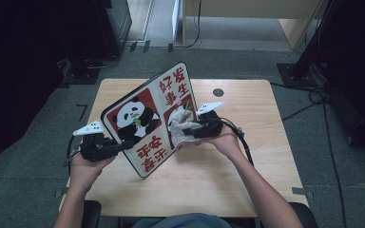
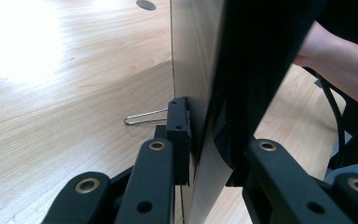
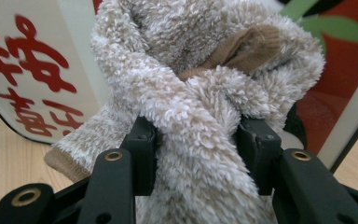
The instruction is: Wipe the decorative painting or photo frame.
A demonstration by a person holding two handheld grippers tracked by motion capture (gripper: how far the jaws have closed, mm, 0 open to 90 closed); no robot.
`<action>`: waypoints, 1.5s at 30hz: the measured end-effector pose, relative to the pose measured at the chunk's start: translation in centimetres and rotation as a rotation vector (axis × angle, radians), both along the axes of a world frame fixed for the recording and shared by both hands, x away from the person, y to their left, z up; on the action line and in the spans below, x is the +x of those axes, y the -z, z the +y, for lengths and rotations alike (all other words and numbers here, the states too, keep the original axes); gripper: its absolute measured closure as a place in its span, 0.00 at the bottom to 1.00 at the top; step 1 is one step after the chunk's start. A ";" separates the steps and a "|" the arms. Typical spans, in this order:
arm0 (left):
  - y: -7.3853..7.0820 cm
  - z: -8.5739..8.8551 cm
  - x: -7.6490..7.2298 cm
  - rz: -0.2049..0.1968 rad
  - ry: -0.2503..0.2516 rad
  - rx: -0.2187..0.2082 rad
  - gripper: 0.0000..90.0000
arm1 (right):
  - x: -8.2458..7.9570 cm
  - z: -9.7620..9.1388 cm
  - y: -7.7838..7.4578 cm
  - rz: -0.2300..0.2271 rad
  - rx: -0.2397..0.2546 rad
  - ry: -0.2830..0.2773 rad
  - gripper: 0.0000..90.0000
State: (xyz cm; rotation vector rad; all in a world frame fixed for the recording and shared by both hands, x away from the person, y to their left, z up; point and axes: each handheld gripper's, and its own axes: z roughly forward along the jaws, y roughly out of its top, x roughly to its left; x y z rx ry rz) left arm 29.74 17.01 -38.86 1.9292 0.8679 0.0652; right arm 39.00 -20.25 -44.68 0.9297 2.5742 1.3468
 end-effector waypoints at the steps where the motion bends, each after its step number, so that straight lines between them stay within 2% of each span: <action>1: 0.0 0.0 0.0 0.000 0.001 0.000 0.87 | 0.0 0.0 0.1 0.000 -0.003 -0.002 0.62; 7: 0.0 0.0 0.1 0.003 0.005 -0.002 0.87 | -0.3 -0.1 1.3 0.008 -0.005 0.005 0.62; 10: 0.0 0.1 0.1 0.003 0.008 -0.004 0.87 | -0.4 -0.1 2.2 0.028 -0.029 0.003 0.62; 14: 0.0 0.1 0.1 0.004 0.010 -0.005 0.87 | -0.6 -0.2 3.0 0.040 -0.024 0.013 0.62; 17: 0.0 0.1 0.1 0.004 0.011 -0.005 0.87 | -0.9 0.0 4.1 0.066 -0.063 0.011 0.62; 26: 0.1 0.2 0.1 0.005 0.005 -0.017 0.86 | -0.9 -0.2 4.7 0.079 -0.045 0.013 0.62; 30: 0.1 0.2 0.1 0.003 0.004 -0.016 0.86 | -1.0 -0.6 4.3 0.105 -0.027 0.012 0.63; 33: 0.1 0.2 0.3 0.004 0.007 -0.014 0.87 | -1.0 -0.8 3.8 0.100 -0.027 0.017 0.63; 37: 0.1 0.3 0.4 0.008 0.002 -0.018 0.87 | -1.2 -1.2 2.7 0.099 -0.004 0.038 0.63; 45: 0.1 0.4 0.3 0.009 -0.004 -0.023 0.88 | -1.2 -0.6 -1.1 0.041 0.017 0.017 0.63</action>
